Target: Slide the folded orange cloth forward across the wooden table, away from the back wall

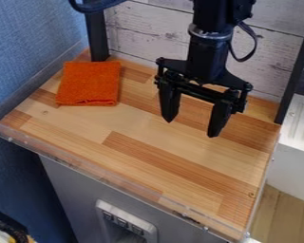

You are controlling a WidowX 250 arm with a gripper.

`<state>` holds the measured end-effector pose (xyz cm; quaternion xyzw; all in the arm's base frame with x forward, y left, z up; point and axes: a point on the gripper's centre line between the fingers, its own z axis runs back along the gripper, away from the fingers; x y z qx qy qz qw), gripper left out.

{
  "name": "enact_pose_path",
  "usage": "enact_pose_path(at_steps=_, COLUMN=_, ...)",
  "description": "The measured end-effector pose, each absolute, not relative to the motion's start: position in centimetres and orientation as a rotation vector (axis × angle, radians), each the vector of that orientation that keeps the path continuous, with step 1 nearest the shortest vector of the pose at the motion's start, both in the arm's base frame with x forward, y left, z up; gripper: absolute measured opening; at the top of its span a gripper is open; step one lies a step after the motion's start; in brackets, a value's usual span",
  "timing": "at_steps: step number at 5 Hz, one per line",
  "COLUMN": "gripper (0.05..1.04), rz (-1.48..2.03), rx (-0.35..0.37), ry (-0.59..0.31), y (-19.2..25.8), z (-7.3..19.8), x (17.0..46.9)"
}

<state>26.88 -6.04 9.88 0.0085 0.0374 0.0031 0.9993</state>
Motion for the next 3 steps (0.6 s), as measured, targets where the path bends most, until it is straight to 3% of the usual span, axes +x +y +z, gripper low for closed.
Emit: enact_pose_path(at_steps=3, gripper=0.998, rz=-0.006, rx=-0.017, ry=0.029, y=2.7, z=9.5, x=30.8)
